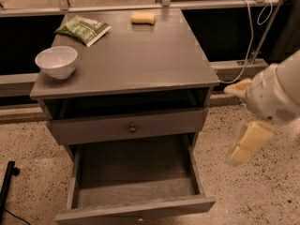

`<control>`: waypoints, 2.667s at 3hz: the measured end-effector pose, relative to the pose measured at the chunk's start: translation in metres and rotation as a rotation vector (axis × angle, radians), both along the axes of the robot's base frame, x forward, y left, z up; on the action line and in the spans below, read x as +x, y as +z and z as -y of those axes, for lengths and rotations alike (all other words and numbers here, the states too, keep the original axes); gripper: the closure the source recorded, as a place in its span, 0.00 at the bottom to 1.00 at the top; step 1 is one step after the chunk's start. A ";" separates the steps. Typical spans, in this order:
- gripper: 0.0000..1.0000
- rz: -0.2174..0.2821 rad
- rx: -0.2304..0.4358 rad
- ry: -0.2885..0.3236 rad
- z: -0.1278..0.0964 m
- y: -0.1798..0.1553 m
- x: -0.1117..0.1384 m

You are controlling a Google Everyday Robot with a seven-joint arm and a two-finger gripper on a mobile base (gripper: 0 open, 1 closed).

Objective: Close middle drawer

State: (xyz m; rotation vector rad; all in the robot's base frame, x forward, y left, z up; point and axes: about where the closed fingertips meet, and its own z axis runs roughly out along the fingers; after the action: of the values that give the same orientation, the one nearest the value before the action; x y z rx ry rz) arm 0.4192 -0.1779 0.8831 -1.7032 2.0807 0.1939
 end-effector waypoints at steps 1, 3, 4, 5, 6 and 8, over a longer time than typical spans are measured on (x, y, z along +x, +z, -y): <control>0.00 0.016 0.202 -0.015 0.012 -0.085 -0.015; 0.00 -0.022 0.295 0.054 -0.019 -0.126 -0.024; 0.00 -0.021 0.538 0.026 -0.059 -0.201 -0.052; 0.00 0.053 0.661 0.075 -0.073 -0.241 -0.050; 0.00 0.050 0.729 0.096 -0.079 -0.268 -0.051; 0.00 0.134 0.662 0.159 -0.094 -0.346 -0.059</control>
Offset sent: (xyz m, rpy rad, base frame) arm -0.0096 -0.0009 -0.0616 0.1413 0.0315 0.0207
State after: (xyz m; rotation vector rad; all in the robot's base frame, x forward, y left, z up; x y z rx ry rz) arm 0.3603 -0.0843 0.5373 -1.4109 1.5378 0.7093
